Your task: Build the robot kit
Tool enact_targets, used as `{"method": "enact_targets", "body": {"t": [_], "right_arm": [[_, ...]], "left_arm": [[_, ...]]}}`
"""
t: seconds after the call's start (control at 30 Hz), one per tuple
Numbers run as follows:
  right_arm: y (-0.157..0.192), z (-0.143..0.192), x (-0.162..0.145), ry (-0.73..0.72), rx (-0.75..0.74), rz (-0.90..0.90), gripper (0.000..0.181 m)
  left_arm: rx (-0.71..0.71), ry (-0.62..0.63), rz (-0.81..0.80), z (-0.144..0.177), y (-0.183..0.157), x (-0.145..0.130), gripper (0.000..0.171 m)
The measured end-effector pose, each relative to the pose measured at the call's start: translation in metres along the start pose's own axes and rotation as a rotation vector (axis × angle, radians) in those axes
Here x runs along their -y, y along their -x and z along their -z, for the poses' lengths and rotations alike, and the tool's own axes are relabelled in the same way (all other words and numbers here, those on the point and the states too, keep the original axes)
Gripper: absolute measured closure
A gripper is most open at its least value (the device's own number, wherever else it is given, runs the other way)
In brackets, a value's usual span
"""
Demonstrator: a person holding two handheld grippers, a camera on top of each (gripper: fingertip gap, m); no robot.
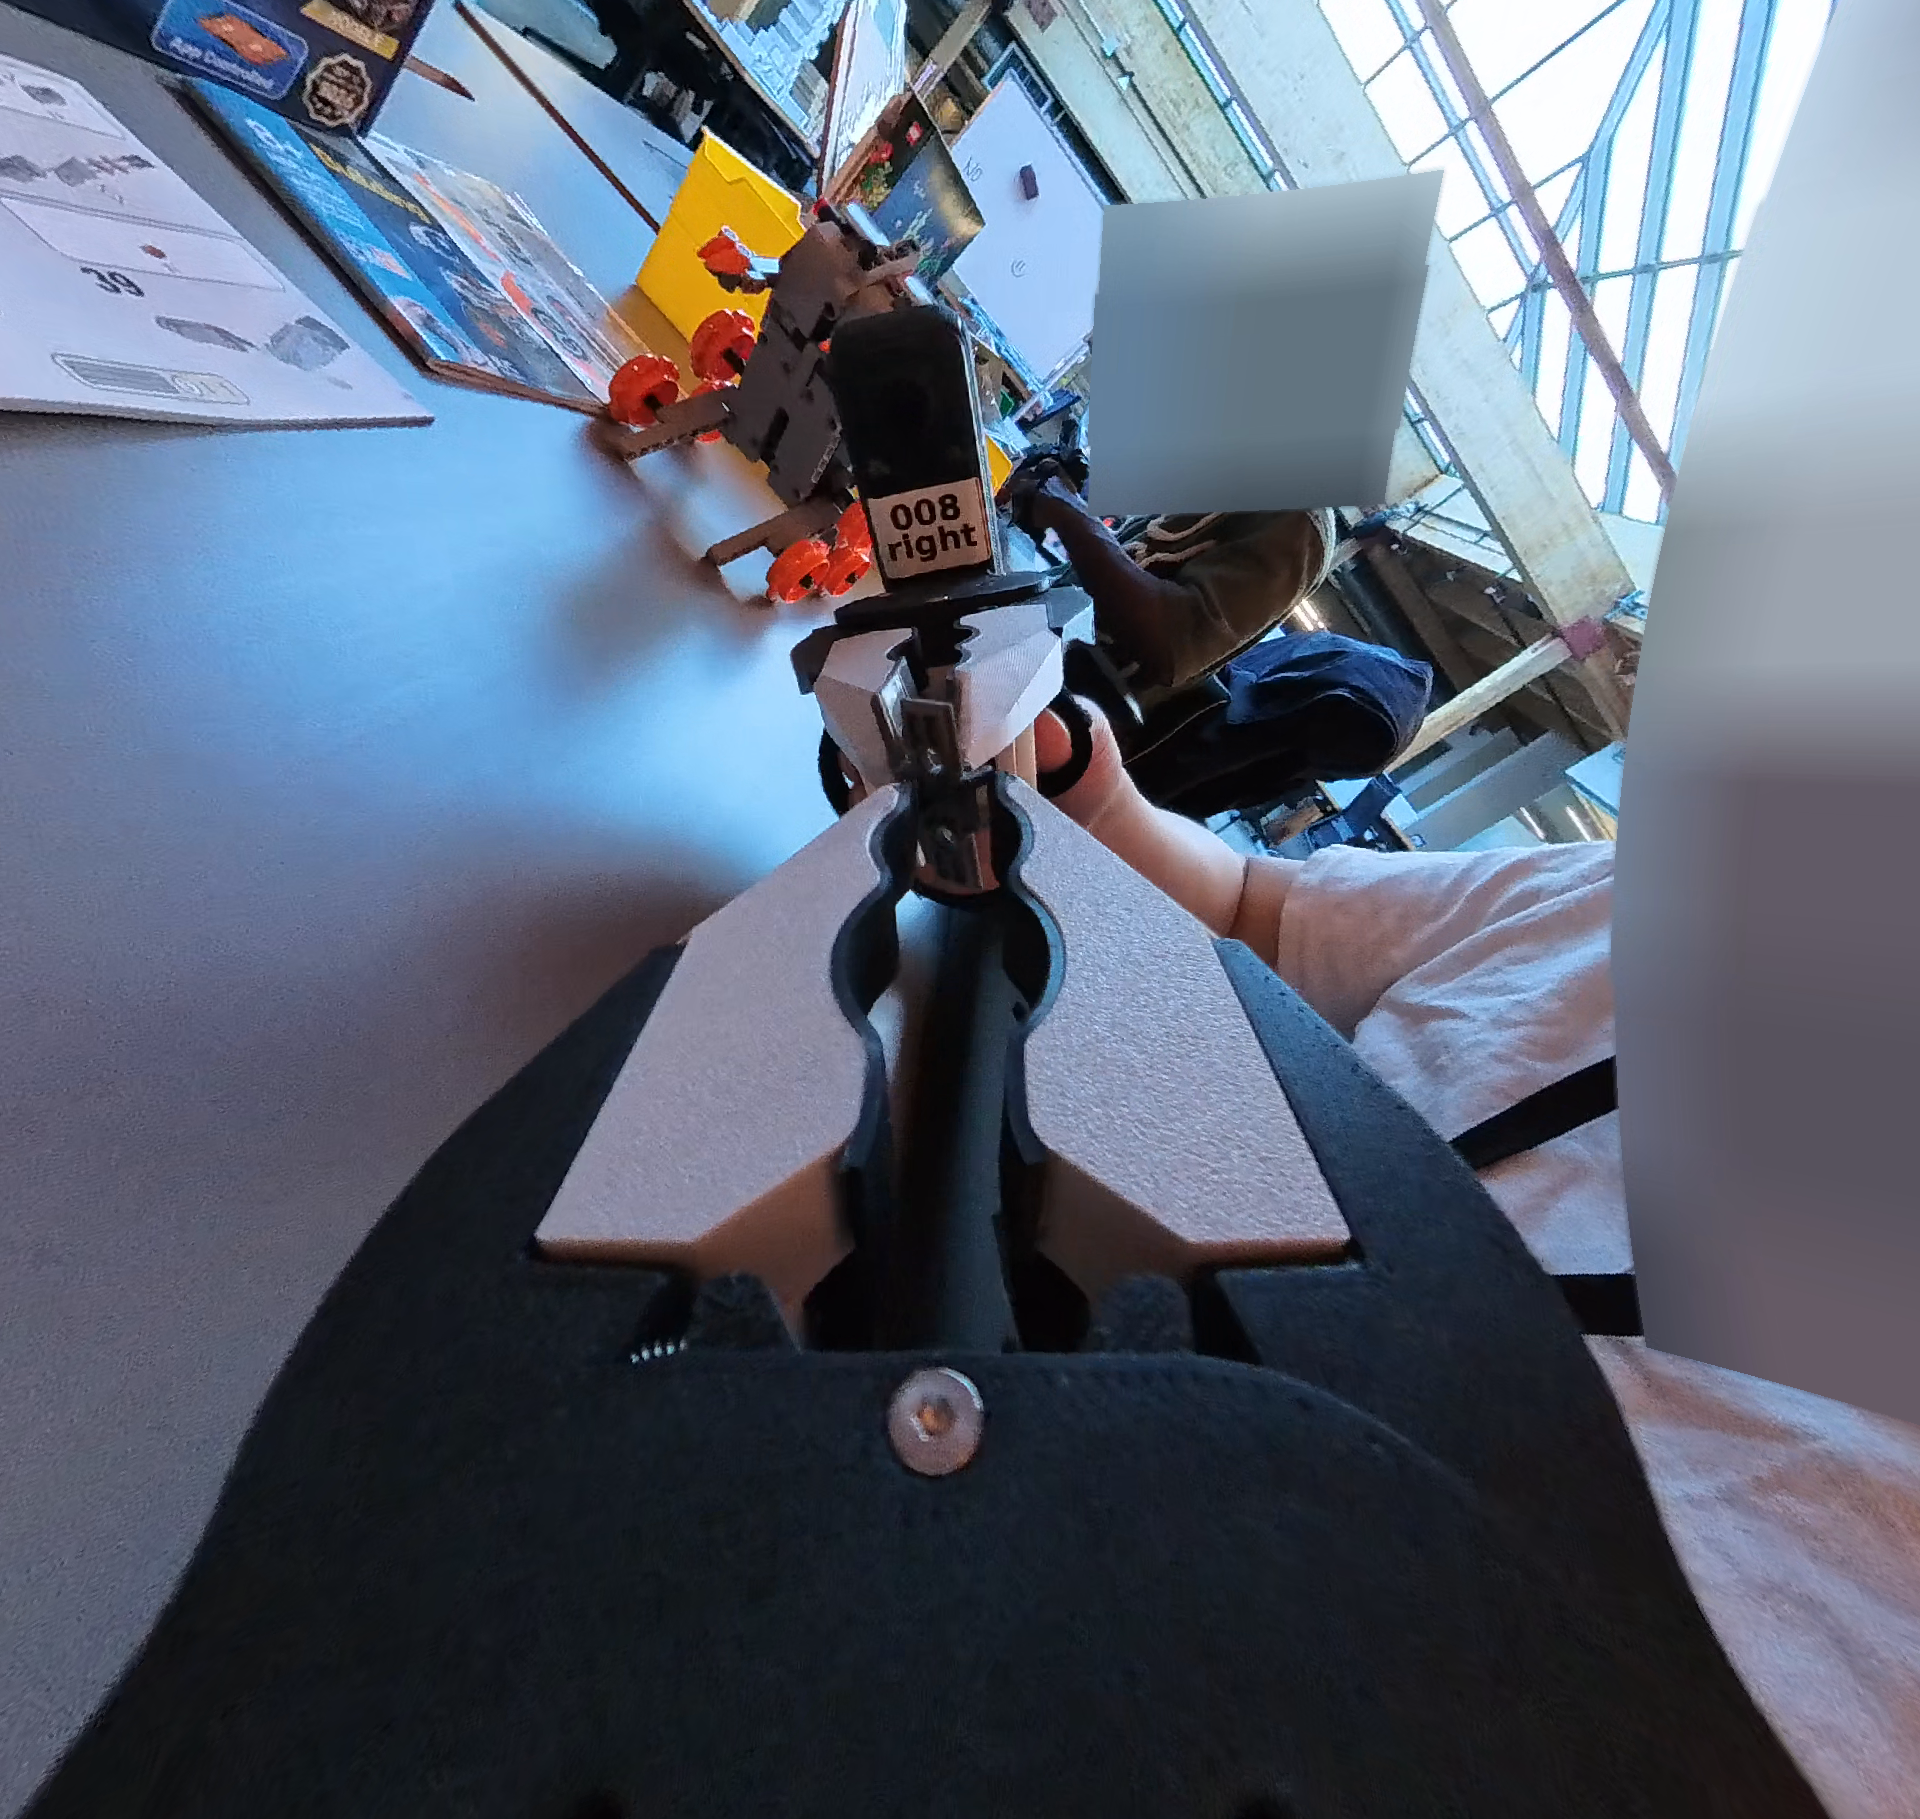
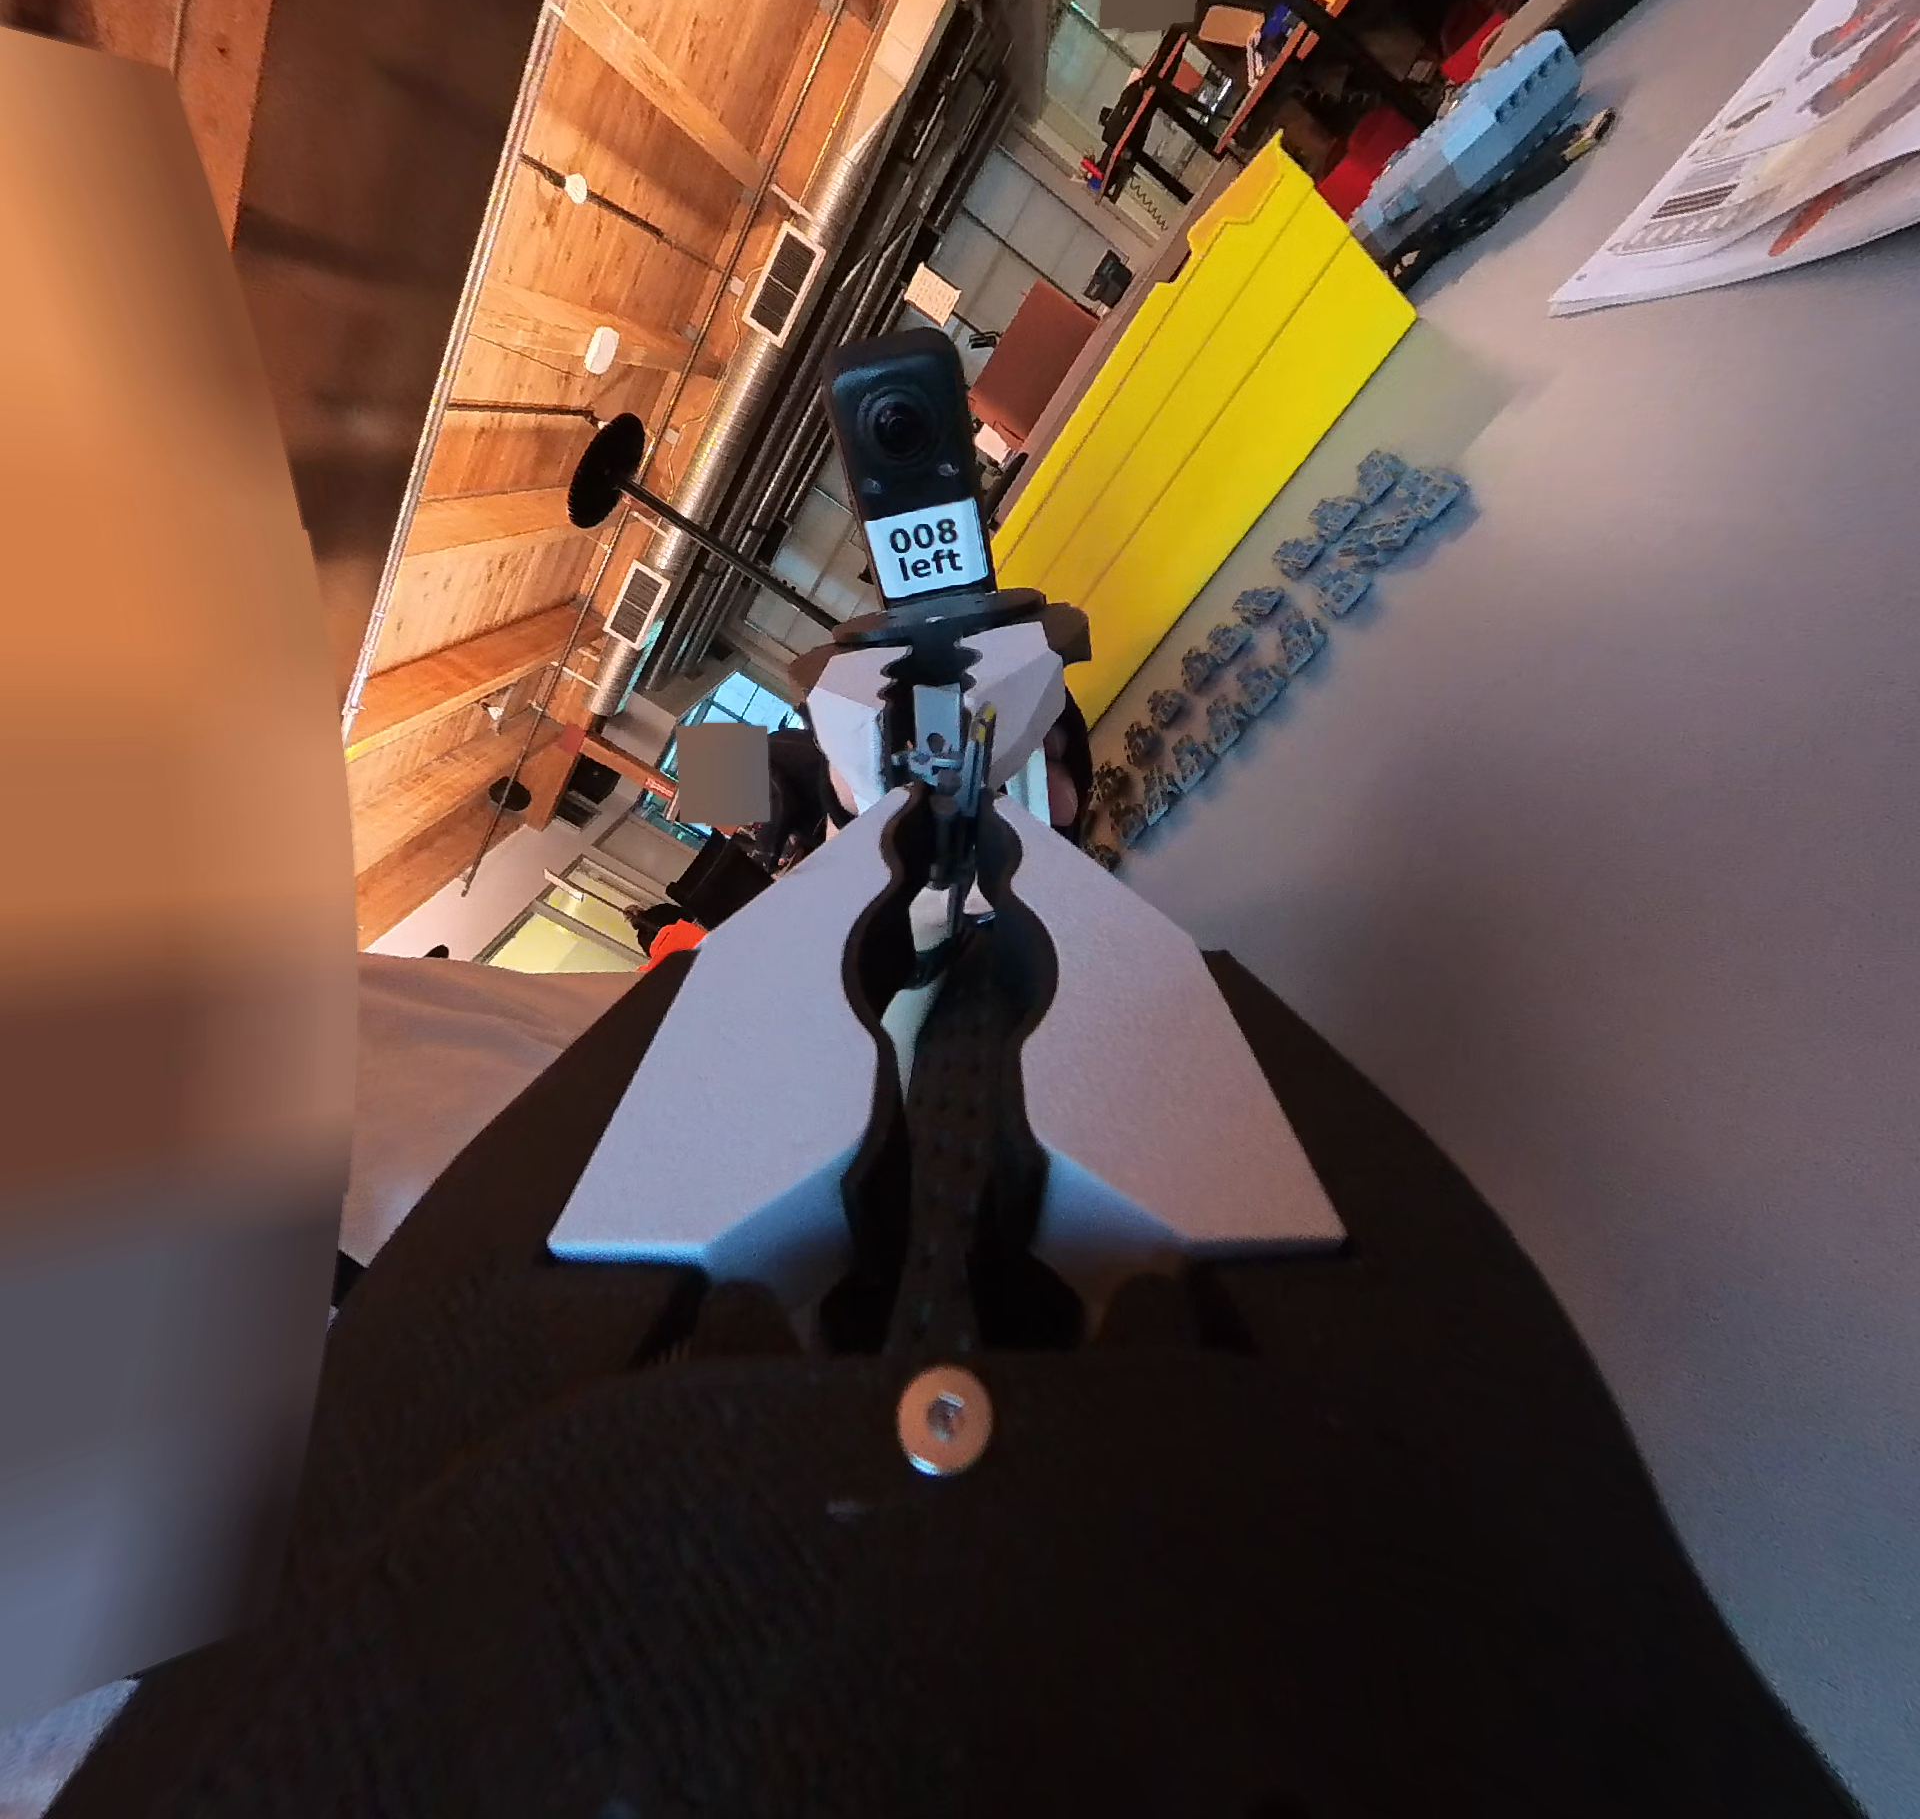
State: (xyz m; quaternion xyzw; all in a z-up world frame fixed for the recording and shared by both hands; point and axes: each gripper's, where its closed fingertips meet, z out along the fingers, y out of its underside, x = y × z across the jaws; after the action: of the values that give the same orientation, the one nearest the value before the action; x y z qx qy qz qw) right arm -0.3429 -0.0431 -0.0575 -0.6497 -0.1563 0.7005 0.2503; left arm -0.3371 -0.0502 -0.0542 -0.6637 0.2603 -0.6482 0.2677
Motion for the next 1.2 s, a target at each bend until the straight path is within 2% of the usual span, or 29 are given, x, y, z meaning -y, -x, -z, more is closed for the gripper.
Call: {"method": "enact_targets", "body": {"t": [0.23,0.33,0.4,0.6,0.7,0.73,0.93,1.07,1.2], "right_arm": [[0.016,-0.001,0.002,-0.023,0.118,-0.045,0.177],[0.014,-0.001,0.002,-0.023,0.098,-0.023,0.177],[0.014,-0.001,0.003,-0.019,0.043,0.111,0.177],[0.019,0.002,0.010,-0.021,-0.215,0.708,0.177],[0.017,0.002,0.008,0.002,-0.310,0.891,0.176],[0.018,0.001,0.006,0.013,-0.317,0.925,0.177],[0.018,-0.001,0.003,0.022,-0.340,0.977,0.176],[0.012,0.001,0.002,0.038,-0.370,0.960,0.177],[0.009,0.000,0.000,0.057,-0.390,0.979,0.177]], "left_arm": [[-0.193,-0.052,0.148,0.003,-0.017,0.008,0.163],[-0.164,-0.056,0.127,0.004,-0.014,0.007,0.163],[-0.115,-0.060,0.036,0.004,-0.014,0.008,0.162],[0.010,-0.088,-0.228,0.006,-0.023,0.016,0.160],[0.080,-0.070,-0.299,0.003,-0.019,0.013,0.159],[0.102,-0.063,-0.315,0.003,-0.017,0.012,0.164],[0.210,-0.050,-0.422,0.003,-0.013,0.011,0.169],[0.256,-0.044,-0.424,0.003,-0.007,0.008,0.169],[0.246,-0.046,-0.379,0.003,-0.004,0.006,0.170]]}}
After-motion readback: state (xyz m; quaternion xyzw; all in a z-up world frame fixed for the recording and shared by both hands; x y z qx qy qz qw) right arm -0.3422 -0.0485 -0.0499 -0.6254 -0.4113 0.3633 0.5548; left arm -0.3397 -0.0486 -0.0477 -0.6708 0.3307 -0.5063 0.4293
